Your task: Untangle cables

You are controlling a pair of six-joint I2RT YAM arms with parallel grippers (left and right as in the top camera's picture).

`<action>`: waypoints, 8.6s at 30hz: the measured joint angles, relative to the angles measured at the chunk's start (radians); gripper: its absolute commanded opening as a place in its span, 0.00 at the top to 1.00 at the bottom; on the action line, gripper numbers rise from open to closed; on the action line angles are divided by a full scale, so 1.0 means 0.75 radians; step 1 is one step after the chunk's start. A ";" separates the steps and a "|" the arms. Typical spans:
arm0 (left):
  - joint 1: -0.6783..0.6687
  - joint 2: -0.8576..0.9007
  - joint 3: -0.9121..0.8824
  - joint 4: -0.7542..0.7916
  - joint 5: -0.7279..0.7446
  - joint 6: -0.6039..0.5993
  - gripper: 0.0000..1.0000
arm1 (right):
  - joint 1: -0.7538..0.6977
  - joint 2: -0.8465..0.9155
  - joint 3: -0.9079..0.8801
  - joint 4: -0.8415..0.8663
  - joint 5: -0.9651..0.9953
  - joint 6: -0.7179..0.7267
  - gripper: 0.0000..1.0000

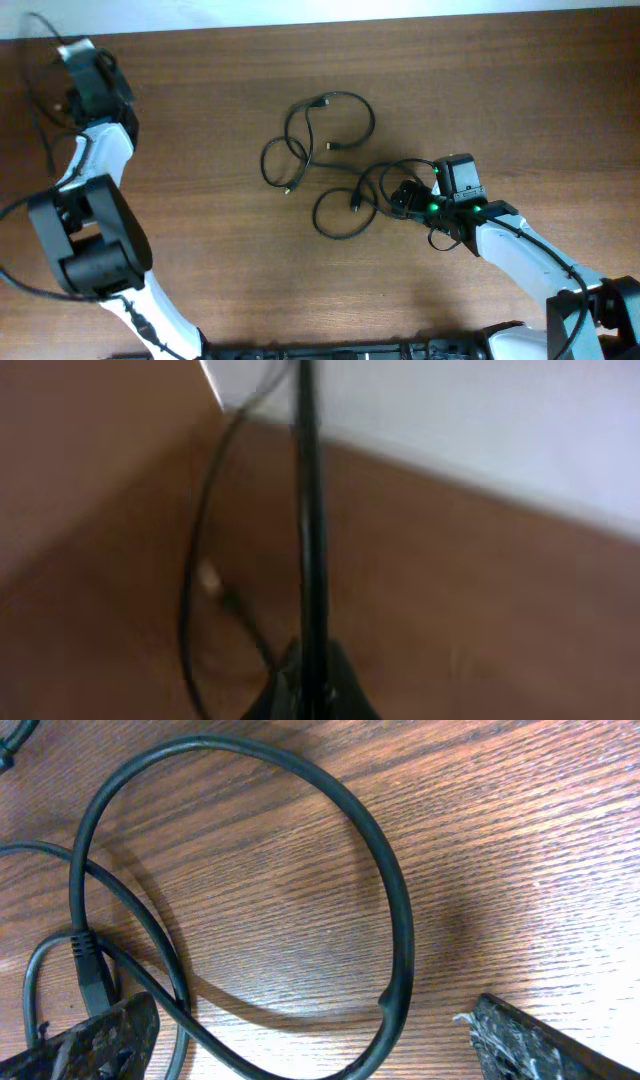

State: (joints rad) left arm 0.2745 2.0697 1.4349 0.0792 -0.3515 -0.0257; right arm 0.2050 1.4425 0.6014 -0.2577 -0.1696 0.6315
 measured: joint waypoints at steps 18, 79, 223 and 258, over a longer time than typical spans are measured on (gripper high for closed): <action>0.237 0.001 0.014 -0.733 -0.116 -0.202 0.01 | 0.000 0.000 0.000 0.000 0.001 0.001 0.01; -0.900 -0.243 0.243 -1.180 0.716 -0.211 1.00 | 0.000 0.000 0.000 0.000 0.001 0.001 0.01; -1.307 -0.281 -0.387 -0.462 0.231 -0.497 0.28 | -0.489 -0.346 0.003 -0.654 -0.166 -0.299 0.01; -1.324 -0.859 -0.289 -0.911 0.013 -0.468 1.00 | -0.489 -0.346 0.003 -0.654 -0.166 -0.298 0.01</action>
State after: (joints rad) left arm -0.7185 1.4258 1.2179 -0.6041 -0.3416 -0.3767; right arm -0.1616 1.1831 0.6033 -0.7479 -0.2939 0.4080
